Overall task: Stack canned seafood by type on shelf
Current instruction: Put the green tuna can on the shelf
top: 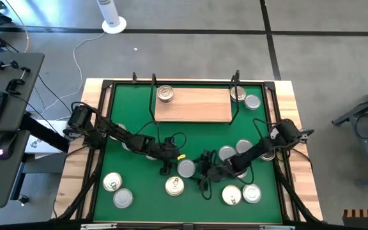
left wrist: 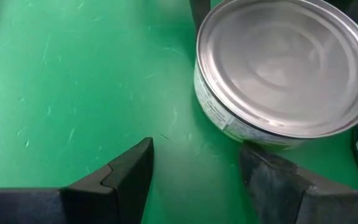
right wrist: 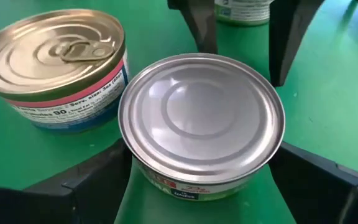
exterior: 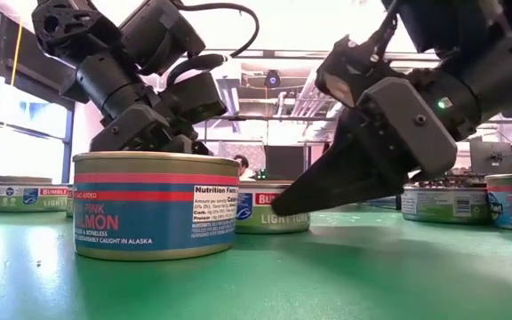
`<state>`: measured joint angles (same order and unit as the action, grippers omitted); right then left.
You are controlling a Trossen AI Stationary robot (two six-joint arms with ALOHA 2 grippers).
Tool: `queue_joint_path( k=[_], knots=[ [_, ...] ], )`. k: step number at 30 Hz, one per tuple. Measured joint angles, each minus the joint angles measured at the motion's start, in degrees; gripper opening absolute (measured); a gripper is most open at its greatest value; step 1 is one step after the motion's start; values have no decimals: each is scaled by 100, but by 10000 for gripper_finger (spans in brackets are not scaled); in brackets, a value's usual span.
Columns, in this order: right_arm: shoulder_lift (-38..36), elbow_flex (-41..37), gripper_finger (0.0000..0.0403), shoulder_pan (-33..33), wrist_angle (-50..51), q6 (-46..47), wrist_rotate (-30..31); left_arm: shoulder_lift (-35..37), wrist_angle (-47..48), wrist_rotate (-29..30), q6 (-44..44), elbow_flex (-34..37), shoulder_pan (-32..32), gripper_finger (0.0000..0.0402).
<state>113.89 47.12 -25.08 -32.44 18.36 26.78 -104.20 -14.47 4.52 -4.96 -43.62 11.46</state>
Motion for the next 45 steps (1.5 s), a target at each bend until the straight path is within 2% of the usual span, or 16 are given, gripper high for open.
queue_joint_path(
  k=[10,16,23,28,36,41,45],
  knots=[
    [74,-12,358,80,-193,65,8,0,-69,69,-108,9,0,223],
    [140,10,357,75,-247,237,289,5,-51,233,-238,11,-1,223],
    [138,19,329,-37,-14,600,917,324,597,946,-469,-13,-24,223],
    [130,39,312,-117,265,848,1057,622,1093,941,-541,-42,-8,223],
    [-28,26,308,-119,632,939,860,623,1225,749,-550,-30,63,223],
    [-180,17,308,3,729,505,272,599,935,724,-540,-19,68,223],
    [-184,78,308,134,792,376,70,599,896,650,-526,-10,76,223]
  ],
)
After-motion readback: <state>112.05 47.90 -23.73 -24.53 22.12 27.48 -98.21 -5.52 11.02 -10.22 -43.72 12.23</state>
